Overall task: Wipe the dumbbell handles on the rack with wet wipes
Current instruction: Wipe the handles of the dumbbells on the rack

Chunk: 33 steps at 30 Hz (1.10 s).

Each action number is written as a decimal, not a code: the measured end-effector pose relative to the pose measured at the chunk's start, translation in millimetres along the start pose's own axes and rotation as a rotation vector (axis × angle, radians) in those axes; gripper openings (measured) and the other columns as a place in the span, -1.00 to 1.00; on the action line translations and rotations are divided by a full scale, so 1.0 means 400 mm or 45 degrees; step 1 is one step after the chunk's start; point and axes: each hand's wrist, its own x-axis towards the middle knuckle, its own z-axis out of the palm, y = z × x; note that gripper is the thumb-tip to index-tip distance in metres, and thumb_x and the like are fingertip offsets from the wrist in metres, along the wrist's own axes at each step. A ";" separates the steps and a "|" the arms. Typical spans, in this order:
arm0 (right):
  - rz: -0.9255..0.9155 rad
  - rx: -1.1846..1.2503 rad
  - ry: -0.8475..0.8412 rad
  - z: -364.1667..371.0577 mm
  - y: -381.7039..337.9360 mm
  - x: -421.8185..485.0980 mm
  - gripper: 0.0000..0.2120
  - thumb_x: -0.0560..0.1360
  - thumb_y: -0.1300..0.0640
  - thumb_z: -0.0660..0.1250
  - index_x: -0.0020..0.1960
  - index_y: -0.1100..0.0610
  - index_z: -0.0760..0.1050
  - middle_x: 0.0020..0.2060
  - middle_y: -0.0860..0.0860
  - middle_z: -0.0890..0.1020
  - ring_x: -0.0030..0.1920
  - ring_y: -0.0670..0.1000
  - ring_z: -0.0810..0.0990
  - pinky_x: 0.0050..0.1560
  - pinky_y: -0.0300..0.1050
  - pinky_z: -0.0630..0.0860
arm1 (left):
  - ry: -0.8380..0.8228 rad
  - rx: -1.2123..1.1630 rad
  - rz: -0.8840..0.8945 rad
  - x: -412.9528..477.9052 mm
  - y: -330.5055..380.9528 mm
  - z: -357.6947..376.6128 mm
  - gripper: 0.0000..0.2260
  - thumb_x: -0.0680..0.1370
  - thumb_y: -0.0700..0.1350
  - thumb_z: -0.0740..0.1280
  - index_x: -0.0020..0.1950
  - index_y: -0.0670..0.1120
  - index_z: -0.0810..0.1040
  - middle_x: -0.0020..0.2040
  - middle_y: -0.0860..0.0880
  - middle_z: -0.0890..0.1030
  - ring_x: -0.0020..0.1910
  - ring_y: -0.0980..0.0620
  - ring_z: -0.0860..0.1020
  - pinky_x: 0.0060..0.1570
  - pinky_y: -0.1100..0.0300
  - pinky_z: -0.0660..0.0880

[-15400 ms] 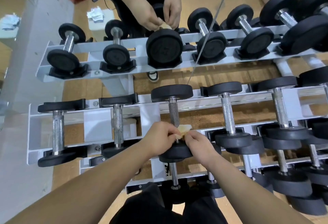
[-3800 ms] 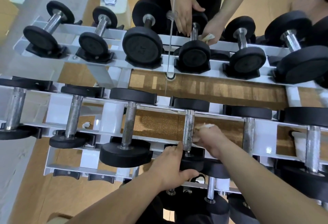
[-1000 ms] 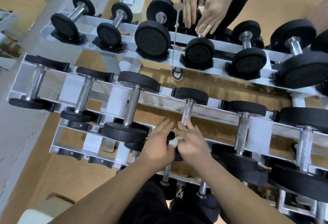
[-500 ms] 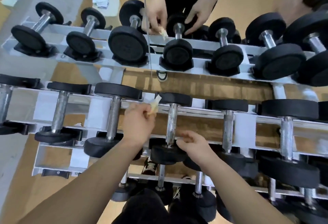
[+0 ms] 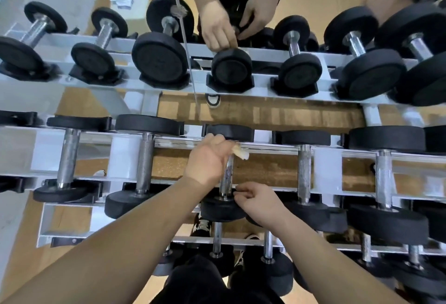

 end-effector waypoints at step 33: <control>0.043 0.453 0.147 0.019 0.029 -0.022 -0.77 0.63 0.09 0.36 0.26 0.04 0.64 0.12 -0.09 0.71 0.17 -0.09 0.64 0.29 -0.10 0.56 | -0.095 -0.173 -0.260 -0.066 0.065 -0.007 -0.81 0.63 -0.19 0.28 0.14 -0.10 0.67 -0.01 -0.08 0.61 -0.08 -0.07 0.57 -0.07 0.09 0.55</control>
